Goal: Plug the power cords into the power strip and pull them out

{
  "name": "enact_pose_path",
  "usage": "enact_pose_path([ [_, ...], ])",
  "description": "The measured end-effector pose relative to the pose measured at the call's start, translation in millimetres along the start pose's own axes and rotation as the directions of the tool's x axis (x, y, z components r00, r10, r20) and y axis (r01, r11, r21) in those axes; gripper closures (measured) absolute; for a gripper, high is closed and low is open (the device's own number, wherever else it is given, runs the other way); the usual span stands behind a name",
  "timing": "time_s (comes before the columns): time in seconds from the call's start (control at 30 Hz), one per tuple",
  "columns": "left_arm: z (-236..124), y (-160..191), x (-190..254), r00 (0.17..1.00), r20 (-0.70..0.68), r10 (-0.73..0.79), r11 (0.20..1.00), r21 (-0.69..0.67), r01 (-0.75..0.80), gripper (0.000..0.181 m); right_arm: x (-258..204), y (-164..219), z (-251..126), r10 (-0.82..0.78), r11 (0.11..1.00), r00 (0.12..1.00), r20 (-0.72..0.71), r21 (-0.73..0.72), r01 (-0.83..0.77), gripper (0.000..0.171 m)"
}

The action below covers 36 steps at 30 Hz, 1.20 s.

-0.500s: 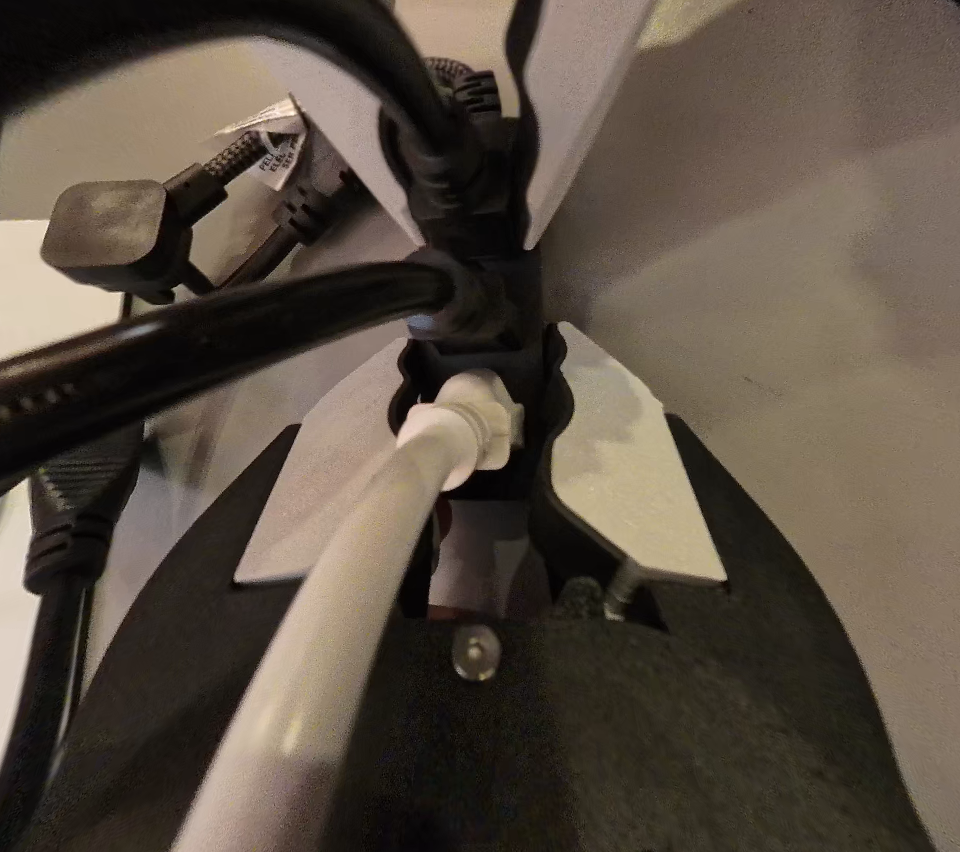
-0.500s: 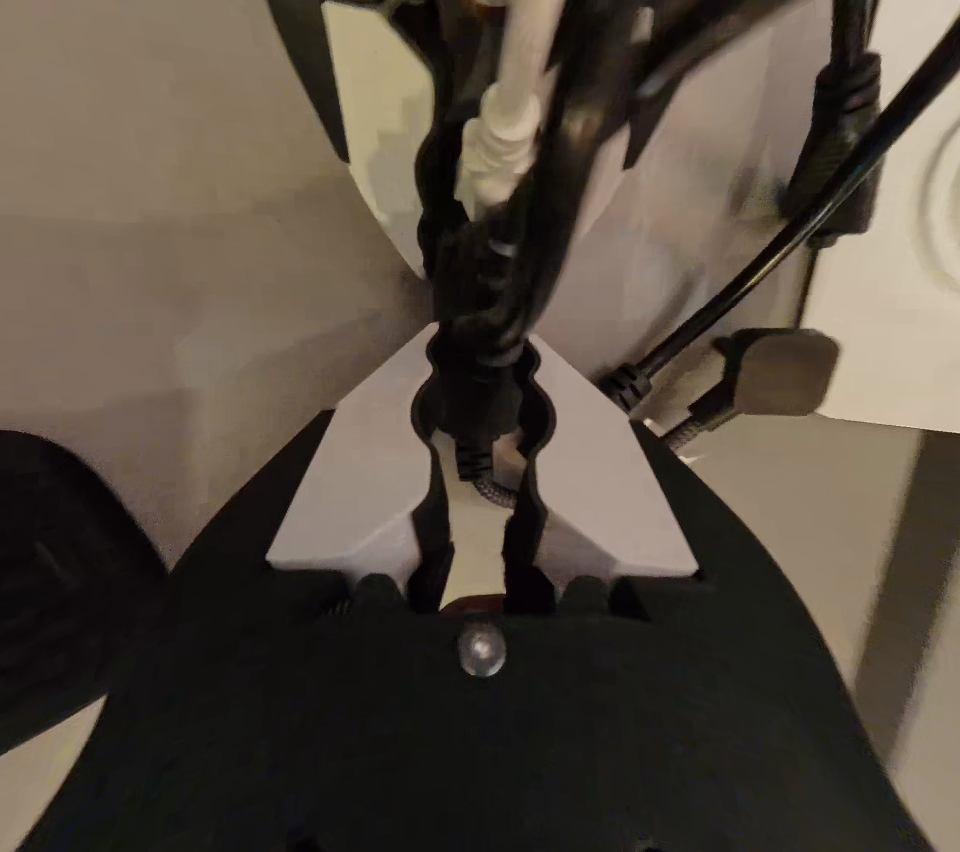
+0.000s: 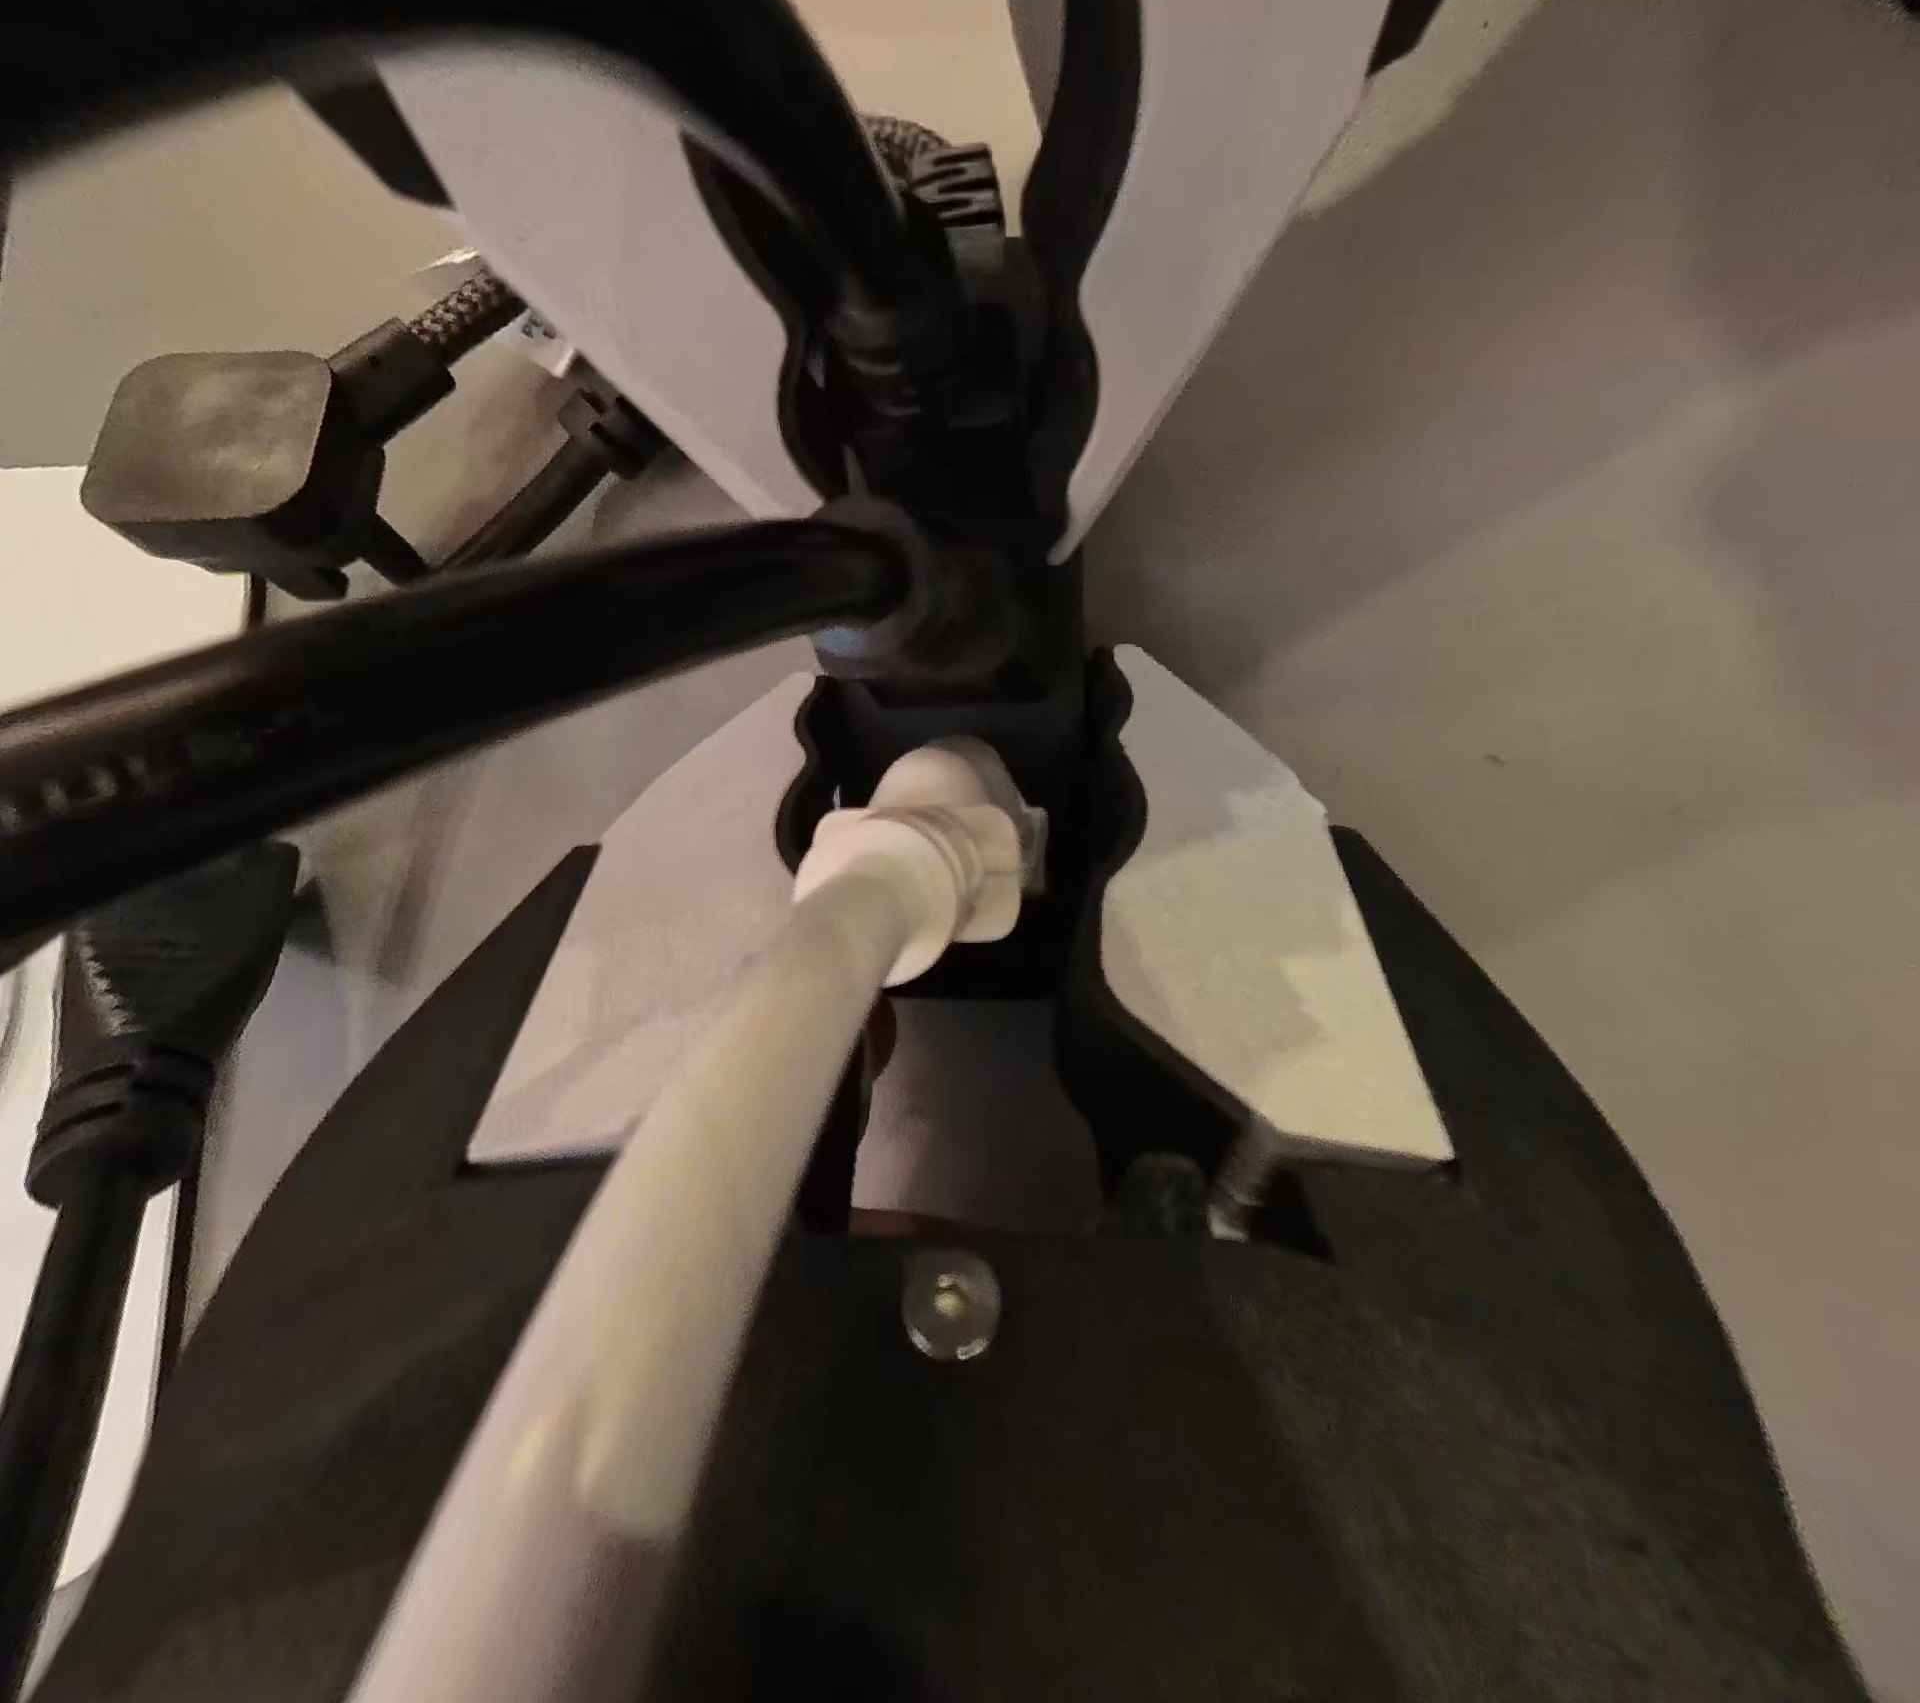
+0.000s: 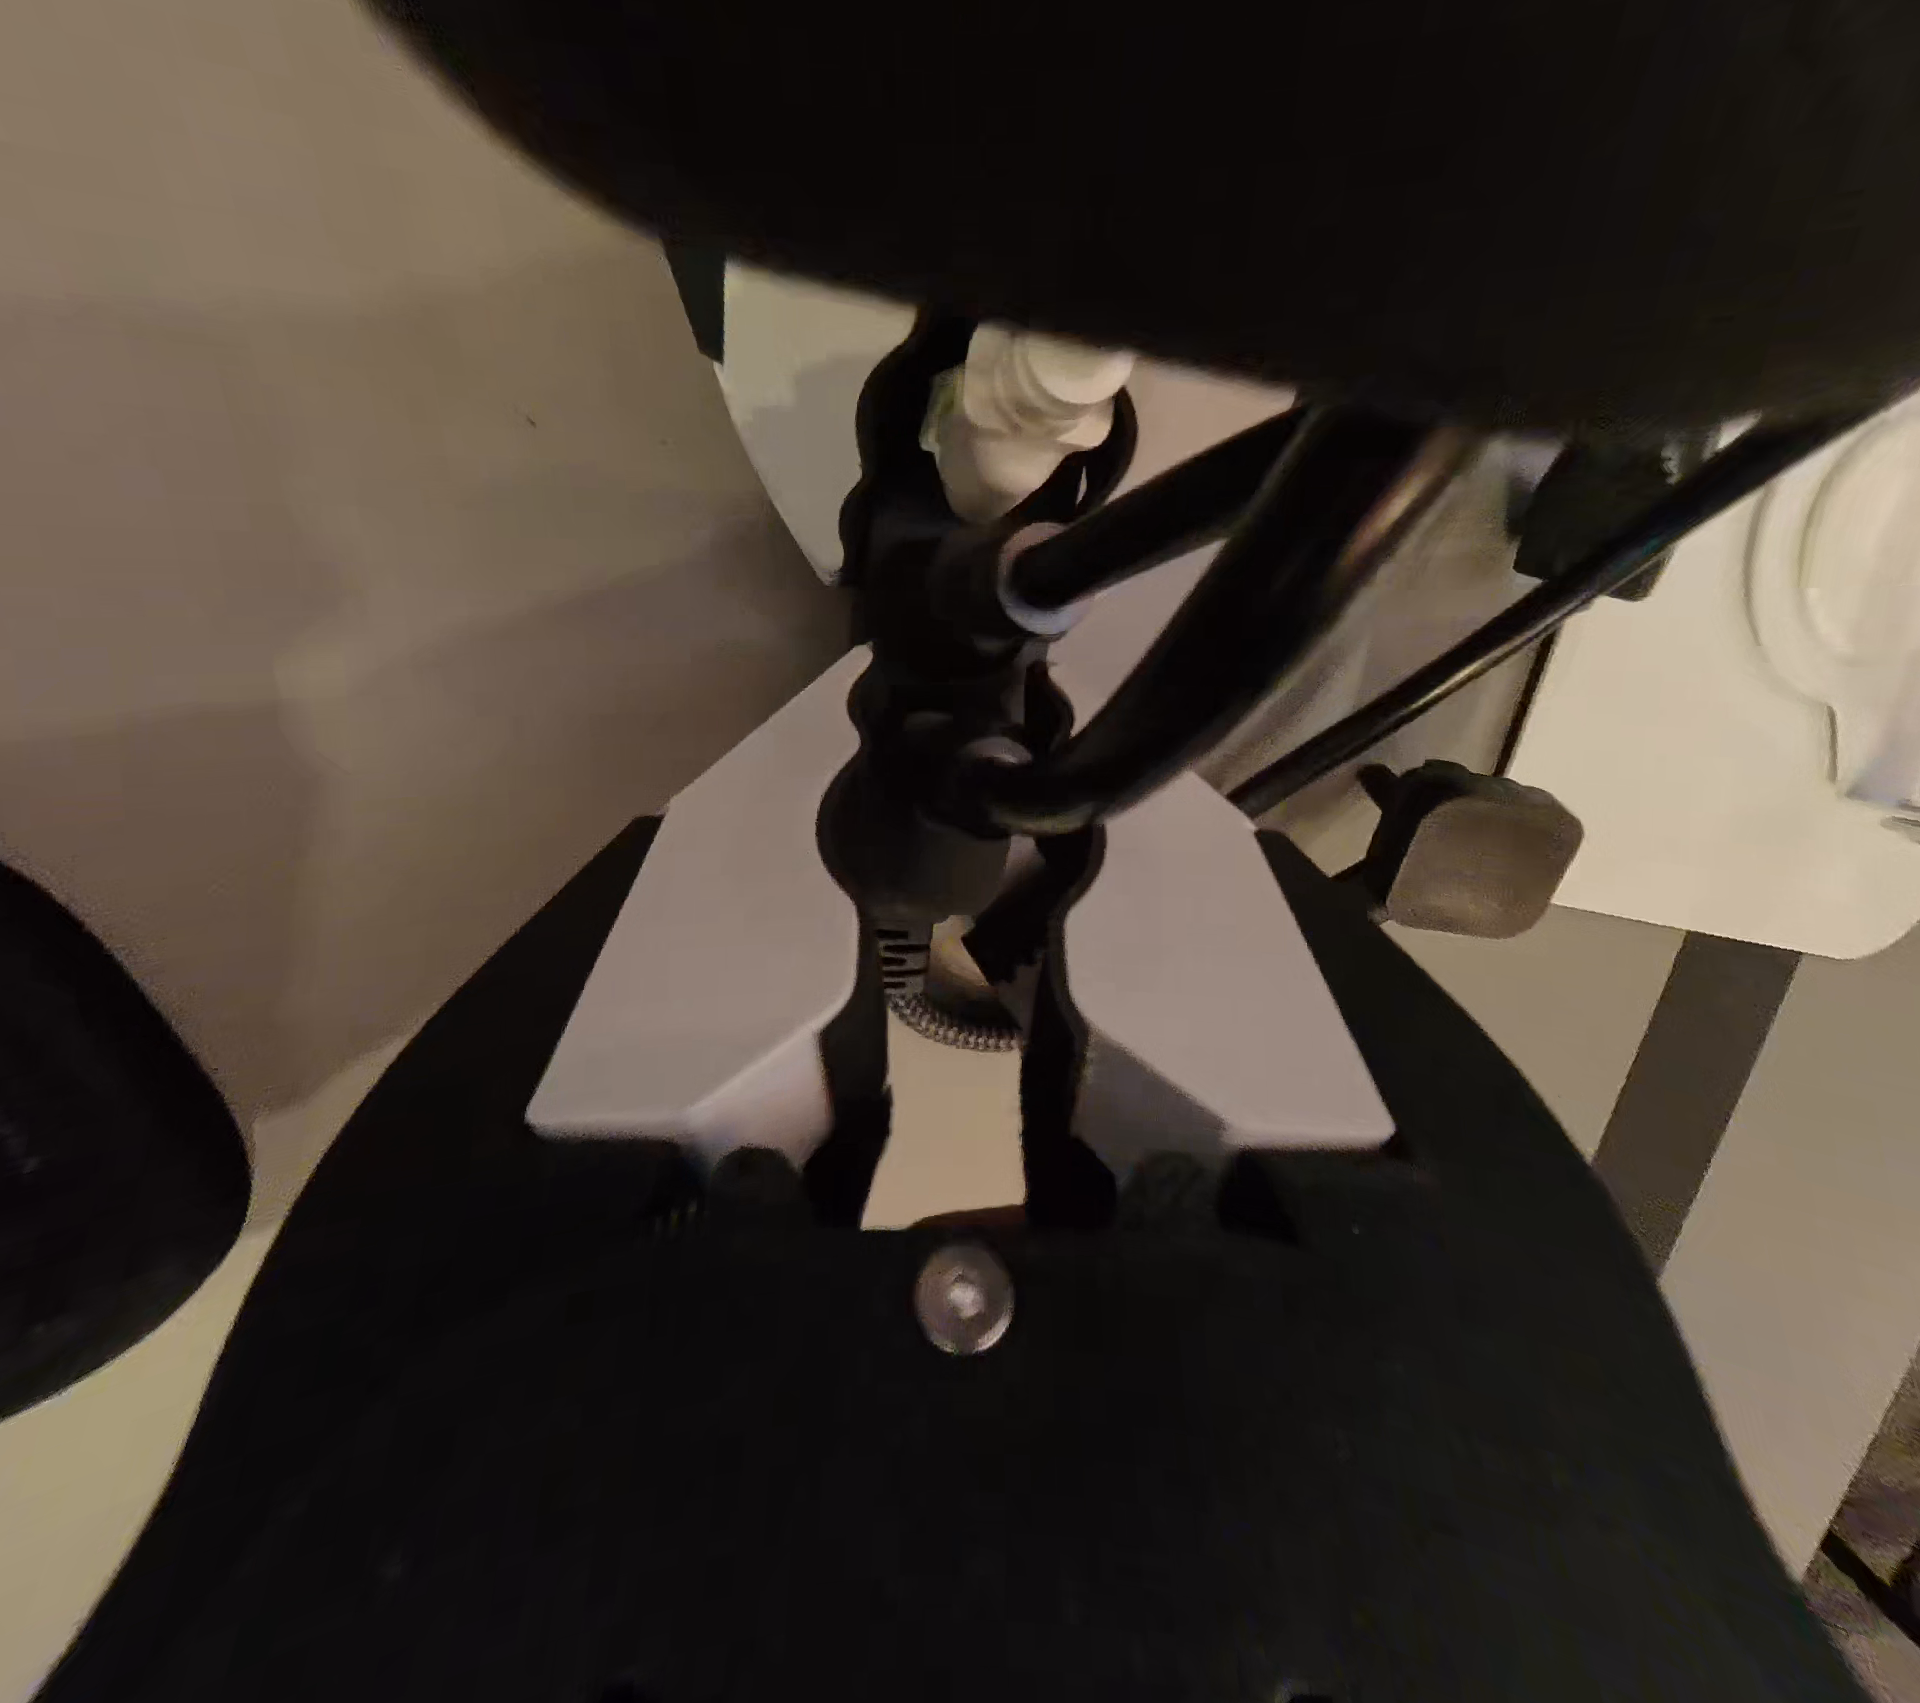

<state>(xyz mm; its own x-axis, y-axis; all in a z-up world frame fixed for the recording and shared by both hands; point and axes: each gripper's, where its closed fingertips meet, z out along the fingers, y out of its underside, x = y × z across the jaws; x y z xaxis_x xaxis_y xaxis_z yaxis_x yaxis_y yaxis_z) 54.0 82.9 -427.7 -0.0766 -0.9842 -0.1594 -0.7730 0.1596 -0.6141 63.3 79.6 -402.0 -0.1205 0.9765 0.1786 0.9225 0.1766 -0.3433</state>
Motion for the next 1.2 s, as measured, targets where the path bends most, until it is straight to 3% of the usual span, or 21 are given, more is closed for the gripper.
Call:
enact_pose_path([
  [0.17, 1, -1, 1, 1.0, -0.006, -0.004, 1.0, 0.008, 0.004, 0.136, -3, 4, -2, 0.034, 0.999, 0.997, 0.068, -0.017, -0.033, 0.148],
  [0.23, 1, -1, 1, 1.0, -0.007, -0.003, 1.0, 0.008, 0.003, 0.136, -2, 12, -4, 0.055, 0.997, 0.996, 0.068, -0.059, -0.051, 0.131],
  [0.3, 1, -1, 1, 1.0, -0.008, -0.004, 1.0, 0.003, 0.004, 0.136, -8, 14, -2, 0.053, 0.996, 0.994, 0.095, -0.072, -0.047, 0.141],
  [0.6, 1, -2, 2, 1.0, -0.014, -0.001, 1.0, 0.011, 0.001, 0.135, -7, 6, -1, 0.083, 0.995, 0.985, 0.152, -0.068, -0.073, 0.148],
  [0.8, 1, -3, 2, 1.0, -0.013, 0.002, 1.0, 0.015, -0.001, 0.136, -4, 15, -4, 0.078, 0.993, 0.988, 0.131, -0.103, -0.064, 0.14],
  [0.87, 1, -3, 2, 1.0, -0.013, 0.002, 1.0, 0.013, -0.002, 0.136, -7, 15, -4, 0.1, 0.992, 0.985, 0.141, -0.095, -0.088, 0.148],
  [1.03, 1, -3, 2, 1.0, -0.014, 0.004, 1.0, 0.016, -0.004, 0.136, -7, 14, -3, 0.12, 0.991, 0.983, 0.142, -0.073, -0.111, 0.148],
  [1.2, 1, -3, 2, 1.0, -0.011, 0.01, 1.0, 0.014, -0.01, 0.137, -8, 14, -4, -0.012, 0.994, 0.995, 0.102, -0.103, 0.022, 0.15],
])
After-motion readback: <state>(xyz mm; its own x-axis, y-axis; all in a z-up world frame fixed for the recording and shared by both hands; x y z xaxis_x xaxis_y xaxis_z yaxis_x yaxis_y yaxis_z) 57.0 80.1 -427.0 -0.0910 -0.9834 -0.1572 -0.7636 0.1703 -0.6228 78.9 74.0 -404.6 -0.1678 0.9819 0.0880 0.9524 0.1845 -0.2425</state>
